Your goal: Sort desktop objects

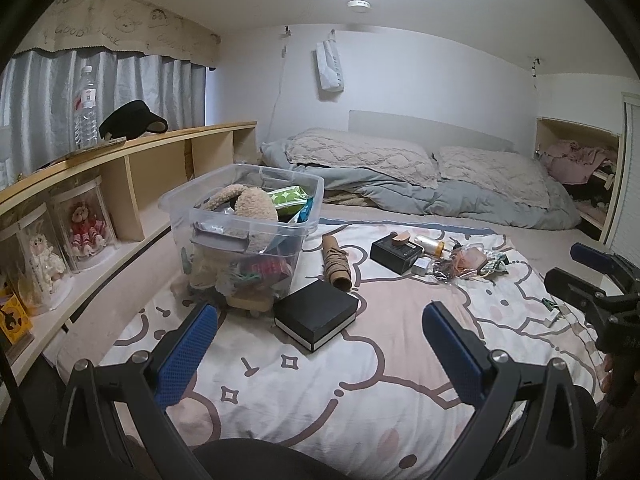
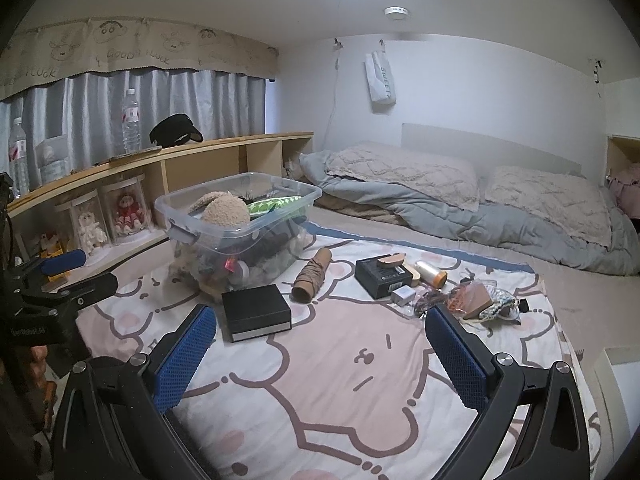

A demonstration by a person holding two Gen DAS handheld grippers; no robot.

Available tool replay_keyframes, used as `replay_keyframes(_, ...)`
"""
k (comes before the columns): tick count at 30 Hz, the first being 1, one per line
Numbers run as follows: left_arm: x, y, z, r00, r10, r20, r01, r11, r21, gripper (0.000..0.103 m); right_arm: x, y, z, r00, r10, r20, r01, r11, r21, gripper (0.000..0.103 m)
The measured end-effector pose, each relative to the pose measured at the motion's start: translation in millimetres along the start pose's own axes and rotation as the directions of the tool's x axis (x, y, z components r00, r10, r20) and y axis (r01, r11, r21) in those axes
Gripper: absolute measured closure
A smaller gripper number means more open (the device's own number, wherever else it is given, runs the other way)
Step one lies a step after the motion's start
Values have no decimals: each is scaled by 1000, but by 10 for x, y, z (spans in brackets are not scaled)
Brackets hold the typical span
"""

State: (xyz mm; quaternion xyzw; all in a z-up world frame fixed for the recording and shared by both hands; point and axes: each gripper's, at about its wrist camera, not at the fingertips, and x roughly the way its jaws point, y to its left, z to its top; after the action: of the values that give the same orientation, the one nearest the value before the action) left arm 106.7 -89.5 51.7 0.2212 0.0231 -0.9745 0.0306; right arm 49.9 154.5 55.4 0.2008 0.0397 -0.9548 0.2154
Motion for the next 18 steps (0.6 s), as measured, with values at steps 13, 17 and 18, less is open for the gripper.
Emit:
replay_keyframes(13,-34,-54,4,1000,-10,6,10,1000,4,0,-43,0,-5,1000,5,0,-5,1000,5,0)
replay_keyframes(17,-34,-58,2,1000,-10,6,10,1000,4,0,-48,-7,-4,1000,4,-1,-4,1000,9,0)
replay_keyframes(18,-34,-59,2,1000,-8,5,8,1000,5,0,-51,-9,-5,1000,4,-1,-4,1000,10,0)
